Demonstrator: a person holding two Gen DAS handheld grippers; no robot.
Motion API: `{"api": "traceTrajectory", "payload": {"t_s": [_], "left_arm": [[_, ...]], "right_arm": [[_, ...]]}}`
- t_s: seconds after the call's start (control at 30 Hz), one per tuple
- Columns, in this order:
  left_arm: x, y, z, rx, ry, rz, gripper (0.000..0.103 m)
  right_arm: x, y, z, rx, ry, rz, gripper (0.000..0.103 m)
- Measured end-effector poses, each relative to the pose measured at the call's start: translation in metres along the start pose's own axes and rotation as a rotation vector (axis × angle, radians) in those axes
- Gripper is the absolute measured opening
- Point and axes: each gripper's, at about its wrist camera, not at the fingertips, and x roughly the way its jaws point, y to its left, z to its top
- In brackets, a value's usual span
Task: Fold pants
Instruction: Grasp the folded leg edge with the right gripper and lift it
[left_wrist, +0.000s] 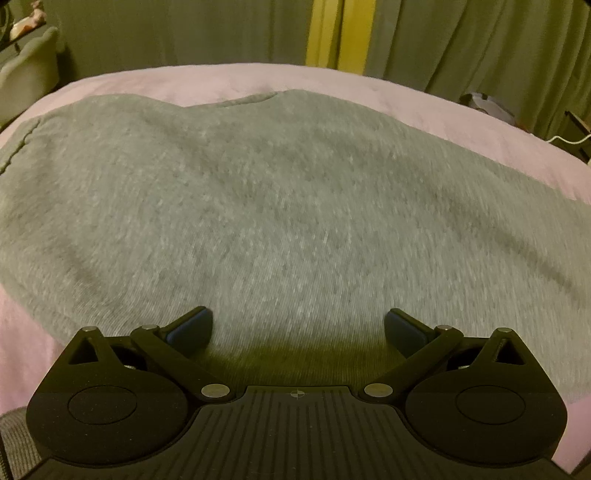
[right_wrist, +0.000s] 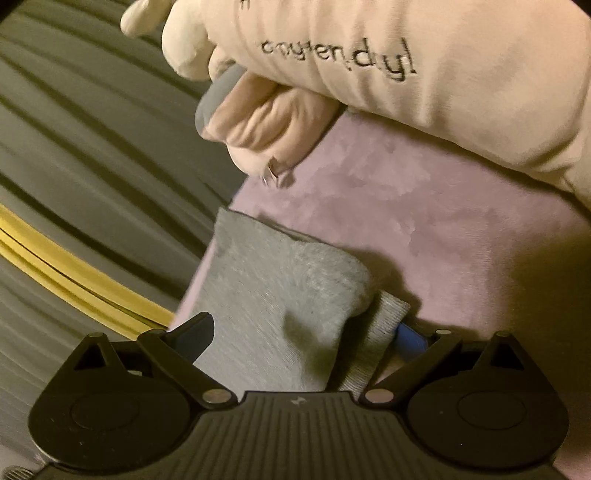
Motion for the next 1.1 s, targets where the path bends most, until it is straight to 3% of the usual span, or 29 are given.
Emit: {"api": "traceTrajectory", "payload": {"t_s": [0.13,0.17,0.23,0.27,0.3,0.43,0.5,0.57,0.63,0.67,0.7,0.73,0.83,0.93,1.03,1.1], "left_arm": [[-0.001,-0.001,-0.002,0.008,-0.002,0.01,0.103],[-0.001,-0.003,-0.002,0.012,-0.002,0.013,0.103],[0.0,-0.005,-0.002,0.017,-0.002,0.019,0.103],[0.001,-0.004,-0.002,0.019,-0.002,0.02,0.103],[0.002,-0.004,-0.001,0.018,-0.002,0.02,0.103],[0.003,-0.004,0.0,0.013,-0.004,0.018,0.103],[0.004,-0.005,0.001,0.015,-0.004,0.021,0.103],[0.005,-0.005,0.001,0.017,-0.004,0.024,0.103],[0.005,-0.005,0.002,0.013,-0.005,0.021,0.103],[0.005,-0.004,0.002,0.008,-0.006,0.018,0.103],[0.005,-0.002,0.002,0.001,-0.008,0.012,0.103],[0.004,0.0,0.003,-0.009,-0.012,0.005,0.103],[-0.003,0.008,0.005,-0.055,-0.035,-0.009,0.103],[-0.02,0.015,0.005,-0.087,-0.133,0.06,0.103],[-0.042,0.024,0.006,-0.111,-0.265,0.117,0.103],[-0.053,0.032,0.007,-0.143,-0.347,0.16,0.103]], "right_arm": [[-0.003,0.002,-0.001,0.002,-0.003,-0.002,0.097],[-0.003,0.003,-0.001,-0.002,-0.002,-0.01,0.09],[-0.003,0.003,0.0,0.001,-0.004,-0.034,0.055],[-0.002,0.0,0.001,0.018,0.002,-0.048,0.03],[0.001,-0.005,0.002,0.05,0.02,-0.059,0.026],[0.004,-0.014,0.003,0.104,0.019,-0.044,0.031],[0.004,-0.014,0.003,0.127,0.014,-0.006,0.056],[0.007,-0.01,0.005,0.14,0.01,0.014,0.063],[0.011,-0.002,0.006,0.113,0.013,-0.025,0.061],[0.012,0.003,0.006,0.087,0.011,-0.049,0.049],[0.014,0.007,0.006,0.058,0.013,-0.081,0.023],[0.016,0.011,0.006,0.024,0.024,-0.129,0.016],[0.015,0.014,0.007,0.012,0.036,-0.136,0.016],[0.01,0.037,0.01,-0.078,0.031,-0.171,0.015],[0.002,0.097,0.003,-0.313,-0.01,-0.179,0.015],[-0.004,0.147,-0.013,-0.48,-0.044,-0.126,0.015]]}}
